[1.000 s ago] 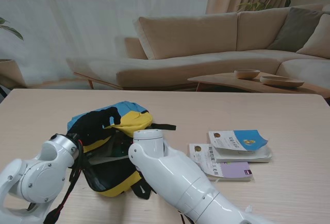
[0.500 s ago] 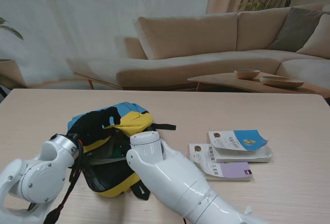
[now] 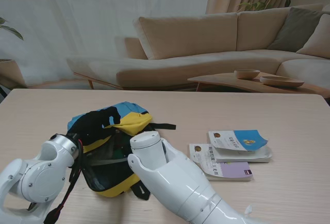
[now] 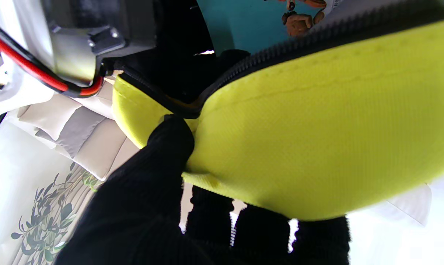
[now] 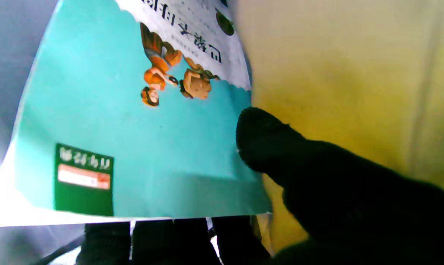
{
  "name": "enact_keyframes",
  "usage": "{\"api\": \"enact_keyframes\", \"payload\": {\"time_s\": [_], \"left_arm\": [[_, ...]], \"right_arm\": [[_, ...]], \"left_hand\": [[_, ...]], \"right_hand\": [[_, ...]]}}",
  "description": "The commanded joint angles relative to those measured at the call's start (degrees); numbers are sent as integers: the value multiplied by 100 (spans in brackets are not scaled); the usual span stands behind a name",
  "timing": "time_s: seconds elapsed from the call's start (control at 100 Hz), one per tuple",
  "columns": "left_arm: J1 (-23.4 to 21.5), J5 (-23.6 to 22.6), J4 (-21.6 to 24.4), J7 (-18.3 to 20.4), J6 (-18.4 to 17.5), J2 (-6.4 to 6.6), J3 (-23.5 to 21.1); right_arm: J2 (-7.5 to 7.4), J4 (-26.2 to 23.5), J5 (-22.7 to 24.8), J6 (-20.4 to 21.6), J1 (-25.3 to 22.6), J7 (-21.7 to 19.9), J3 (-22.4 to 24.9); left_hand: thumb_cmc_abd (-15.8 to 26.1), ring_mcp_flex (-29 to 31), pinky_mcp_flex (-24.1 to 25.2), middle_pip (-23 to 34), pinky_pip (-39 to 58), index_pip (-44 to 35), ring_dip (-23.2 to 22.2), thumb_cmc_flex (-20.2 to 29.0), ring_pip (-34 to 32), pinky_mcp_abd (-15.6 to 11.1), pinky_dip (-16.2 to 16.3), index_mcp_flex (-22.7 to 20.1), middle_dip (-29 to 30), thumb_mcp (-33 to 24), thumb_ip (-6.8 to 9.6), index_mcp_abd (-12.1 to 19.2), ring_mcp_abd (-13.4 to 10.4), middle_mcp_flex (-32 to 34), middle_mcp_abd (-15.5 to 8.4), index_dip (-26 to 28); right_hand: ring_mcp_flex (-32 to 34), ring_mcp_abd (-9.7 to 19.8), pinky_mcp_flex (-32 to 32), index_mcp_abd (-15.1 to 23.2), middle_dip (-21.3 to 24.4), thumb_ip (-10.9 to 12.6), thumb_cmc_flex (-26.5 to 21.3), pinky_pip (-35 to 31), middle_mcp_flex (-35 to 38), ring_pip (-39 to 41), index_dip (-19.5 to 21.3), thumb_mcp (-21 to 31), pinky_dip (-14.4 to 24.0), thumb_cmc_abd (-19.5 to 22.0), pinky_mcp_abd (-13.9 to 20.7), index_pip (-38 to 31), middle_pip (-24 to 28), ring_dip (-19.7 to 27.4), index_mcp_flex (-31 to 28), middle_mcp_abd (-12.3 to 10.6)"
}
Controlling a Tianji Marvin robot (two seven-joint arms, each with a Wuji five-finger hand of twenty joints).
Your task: Pack books into the school bag then zip close the school bag
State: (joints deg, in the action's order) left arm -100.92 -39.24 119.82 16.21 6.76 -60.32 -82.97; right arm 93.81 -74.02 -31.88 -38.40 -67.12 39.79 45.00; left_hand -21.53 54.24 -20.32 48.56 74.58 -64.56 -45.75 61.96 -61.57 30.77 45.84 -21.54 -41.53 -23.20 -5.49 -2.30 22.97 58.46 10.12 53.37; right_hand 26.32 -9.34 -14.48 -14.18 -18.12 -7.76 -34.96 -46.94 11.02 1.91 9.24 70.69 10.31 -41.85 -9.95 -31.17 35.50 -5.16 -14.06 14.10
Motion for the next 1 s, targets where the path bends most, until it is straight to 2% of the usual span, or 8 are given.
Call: {"api": "enact_keyframes", "payload": {"time_s": [0.0, 0.27, 0.46, 0.58, 0.72, 0.87, 0.93, 0.99], "left_arm": [[-9, 4, 38, 73, -12, -32, 5], [54, -28, -31, 31, -7, -38, 35], [106, -37, -101, 14, 23, -40, 58], [147, -33, -164, -16, 42, -45, 75], [197, -12, -215, -1, 54, -42, 98], [222, -10, -234, 16, 42, -38, 100], [228, -15, -237, 34, 36, -35, 97], [231, -19, -241, 33, 28, -35, 94]], "right_arm": [[-20, -140, 38, 66, -76, -94, -6], [-184, -541, 369, 119, -291, -254, -19], [-388, -842, 556, 218, -474, -583, -46], [-488, -978, 800, 236, -589, -754, -68], [-525, -1008, 863, 191, -627, -852, -66], [-506, -974, 831, 233, -650, -778, -59], [-484, -957, 846, 294, -673, -670, -62], [-486, -951, 934, 341, -688, -637, -72]], "left_hand": [[280, -25, 72, 373, 151, -172, -47, 449, -61, 226, 122, 231, -152, -25, -5, 50, 213, 154, -235, 98], [275, -10, 55, 380, 160, -177, -48, 454, -69, 238, 128, 227, -154, -28, -5, 36, 211, 160, -227, 97], [274, -10, 53, 386, 162, -184, -49, 446, -73, 239, 132, 227, -157, -26, -9, 44, 206, 159, -236, 98], [272, -7, 53, 389, 162, -185, -49, 450, -75, 237, 133, 228, -157, -29, -8, 47, 209, 164, -229, 96], [273, -5, 48, 391, 165, -186, -49, 454, -77, 235, 135, 230, -158, -32, -8, 43, 205, 162, -226, 94], [273, -4, 49, 395, 164, -189, -50, 450, -80, 237, 136, 228, -158, -31, -9, 39, 210, 165, -227, 92], [275, 2, 47, 395, 165, -188, -50, 448, -83, 236, 137, 232, -158, -31, -10, 43, 202, 161, -235, 90], [274, 2, 46, 397, 165, -188, -49, 449, -82, 233, 138, 231, -158, -31, -10, 38, 207, 160, -226, 89]], "right_hand": [[-325, 129, 145, 92, 195, 46, 240, 191, -164, -225, -150, -230, -177, -16, 245, 21, -207, 198, 261, -170], [-1296, 715, 1392, 328, 841, 28, 466, 69, -125, -313, -654, -94, -86, 166, 922, 260, -1938, 373, 881, -601], [-1497, 1146, 1809, 655, 884, 65, 338, -110, -116, -309, -830, -461, 0, 721, 1392, 439, -2126, 380, 864, -970], [-2058, 1513, 1745, 869, 1210, 109, 388, 1023, -147, -190, -1012, -787, -662, 1116, 1657, 1383, -2872, 184, 758, -1262], [-2199, 1715, 1678, 972, 1502, 134, 324, 1879, -223, -409, -820, -1107, -1045, 1454, 1856, 3215, -3532, 488, 438, -1434], [-2192, 1657, 1654, 960, 1862, 149, 192, 1802, -54, -372, -663, -1171, -863, 1532, 1846, 3303, -3833, 469, 439, -1382], [-2134, 1555, 1715, 935, 1844, 140, 89, 1265, 112, -302, 0, -1101, -680, 1493, 1788, 3158, -3790, 128, 479, -1304], [-2083, 1500, 1681, 917, 1838, 144, 65, 1157, 184, -236, 139, -1074, -667, 1486, 1755, 3126, -3775, 71, 453, -1263]]}}
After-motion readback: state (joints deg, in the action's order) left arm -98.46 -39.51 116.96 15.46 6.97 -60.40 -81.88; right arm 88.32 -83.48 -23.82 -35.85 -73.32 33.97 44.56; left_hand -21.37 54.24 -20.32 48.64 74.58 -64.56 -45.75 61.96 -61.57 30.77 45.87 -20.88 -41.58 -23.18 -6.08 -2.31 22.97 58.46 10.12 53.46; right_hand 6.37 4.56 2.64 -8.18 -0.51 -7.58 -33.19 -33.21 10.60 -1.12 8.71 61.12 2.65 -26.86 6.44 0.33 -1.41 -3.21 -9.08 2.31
